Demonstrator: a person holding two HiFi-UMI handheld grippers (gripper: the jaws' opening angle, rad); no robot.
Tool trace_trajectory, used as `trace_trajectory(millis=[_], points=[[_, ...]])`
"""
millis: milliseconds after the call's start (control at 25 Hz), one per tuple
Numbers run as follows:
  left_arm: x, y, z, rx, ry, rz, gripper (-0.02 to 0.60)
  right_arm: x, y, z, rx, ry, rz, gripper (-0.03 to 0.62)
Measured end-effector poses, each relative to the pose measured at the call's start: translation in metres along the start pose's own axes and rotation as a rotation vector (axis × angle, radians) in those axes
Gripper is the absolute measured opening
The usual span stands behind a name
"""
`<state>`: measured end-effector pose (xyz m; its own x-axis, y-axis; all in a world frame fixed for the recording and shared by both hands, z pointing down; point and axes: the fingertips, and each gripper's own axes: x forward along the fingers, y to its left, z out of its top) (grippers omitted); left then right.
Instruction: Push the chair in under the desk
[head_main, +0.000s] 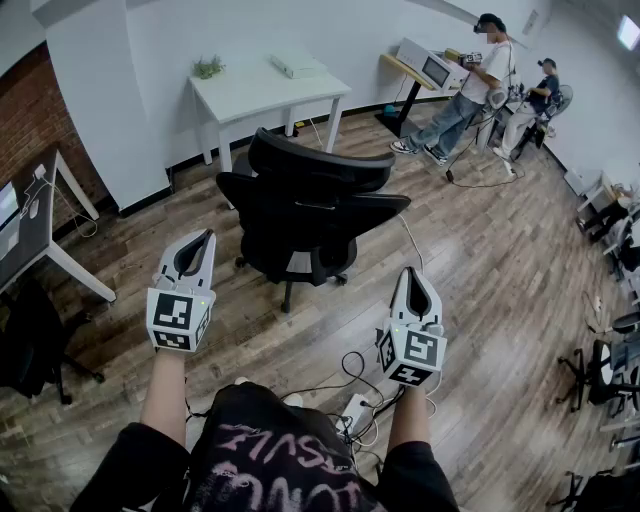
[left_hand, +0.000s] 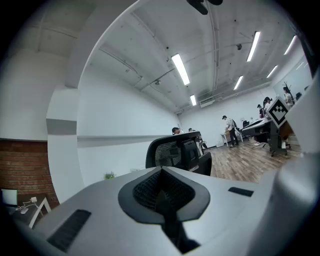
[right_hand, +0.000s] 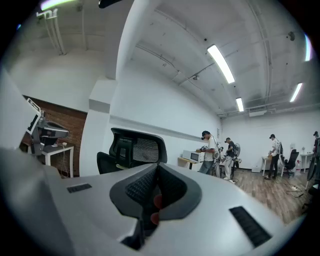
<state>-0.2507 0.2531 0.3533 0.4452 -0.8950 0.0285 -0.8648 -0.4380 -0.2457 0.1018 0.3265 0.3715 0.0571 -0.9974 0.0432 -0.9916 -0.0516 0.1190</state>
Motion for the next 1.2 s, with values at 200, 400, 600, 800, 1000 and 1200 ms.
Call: trace_trajectory(millis=[200, 400, 600, 800, 1000, 1200], points=[[-0.003, -0.003, 0.005, 0.005, -0.01, -0.008, 0.015, 0.002, -0.002, 0.001, 0.007, 0.007, -0.006, 0.026], [-0.002, -0.005, 0.0, 0.003, 0.0, -0.003, 0.015, 0.003, -0.003, -0.003, 0.007, 0.009, 0.0, 0.026], [0.002, -0.011, 0.001, 0.015, 0.01, -0.007, 0.015, 0.004, -0.011, -0.002, 0.005, -0.013, -0.012, 0.026], [0.002, -0.024, 0.002, 0.056, 0.019, -0.011, 0.015, -0.001, -0.017, -0.009, -0.014, -0.027, 0.003, 0.028], [0.001, -0.031, 0.003, 0.096, 0.036, -0.004, 0.015, 0.002, -0.018, -0.011, -0.02, -0.048, 0.035, 0.028], [0.003, -0.028, 0.012, 0.113, 0.033, -0.014, 0.015, 0.009, -0.016, -0.009, -0.006, -0.057, 0.057, 0.028]])
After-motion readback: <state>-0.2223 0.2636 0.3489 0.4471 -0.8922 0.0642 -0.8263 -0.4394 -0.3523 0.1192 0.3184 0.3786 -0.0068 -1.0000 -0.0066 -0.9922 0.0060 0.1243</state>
